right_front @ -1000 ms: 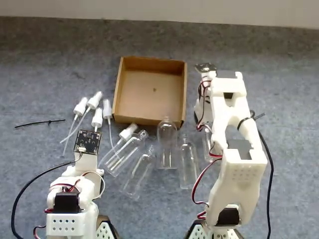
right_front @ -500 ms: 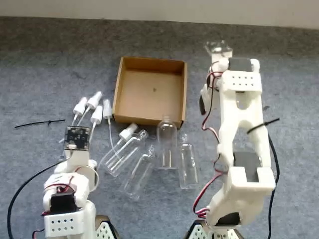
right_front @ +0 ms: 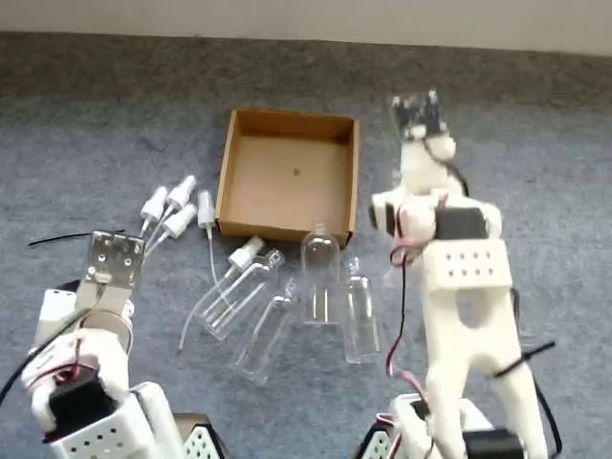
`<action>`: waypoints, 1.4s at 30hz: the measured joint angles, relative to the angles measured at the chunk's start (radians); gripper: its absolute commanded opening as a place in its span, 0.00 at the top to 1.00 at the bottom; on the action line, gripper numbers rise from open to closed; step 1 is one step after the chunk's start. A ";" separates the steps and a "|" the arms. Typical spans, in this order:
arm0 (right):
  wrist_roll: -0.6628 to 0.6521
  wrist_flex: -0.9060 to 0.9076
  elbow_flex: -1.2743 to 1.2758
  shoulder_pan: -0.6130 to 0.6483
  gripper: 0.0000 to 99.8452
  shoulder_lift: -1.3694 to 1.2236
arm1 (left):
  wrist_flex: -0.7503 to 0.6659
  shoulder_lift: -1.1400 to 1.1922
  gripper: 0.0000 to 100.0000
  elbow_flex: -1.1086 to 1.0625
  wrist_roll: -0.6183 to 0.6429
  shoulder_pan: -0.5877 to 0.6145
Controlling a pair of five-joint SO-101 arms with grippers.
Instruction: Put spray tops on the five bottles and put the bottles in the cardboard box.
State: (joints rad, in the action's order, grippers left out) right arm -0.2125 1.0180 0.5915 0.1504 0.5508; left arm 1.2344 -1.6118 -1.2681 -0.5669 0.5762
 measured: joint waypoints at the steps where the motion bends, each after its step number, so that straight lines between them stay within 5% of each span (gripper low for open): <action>1: 0.000 -0.018 0.068 0.002 1.00 0.041 | 0.025 0.068 0.87 0.066 -0.006 -0.002; 11: 0.000 -0.048 0.245 0.000 1.00 0.334 | 0.264 0.994 0.87 0.881 -0.014 -0.115; 18: 0.000 -0.029 0.310 0.002 1.00 0.436 | 0.321 1.530 0.87 1.212 -0.012 -0.253; 24: 0.000 0.040 0.310 0.002 1.00 0.443 | 0.292 1.789 0.85 1.373 0.023 -0.362; 42: -0.015 0.043 0.310 0.002 1.00 0.443 | 0.161 2.285 0.81 1.798 0.106 -0.261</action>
State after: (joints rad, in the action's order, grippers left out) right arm -0.2279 1.0610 0.9014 0.1519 0.9943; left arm 1.3955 0.6728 0.5301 -0.4611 0.3153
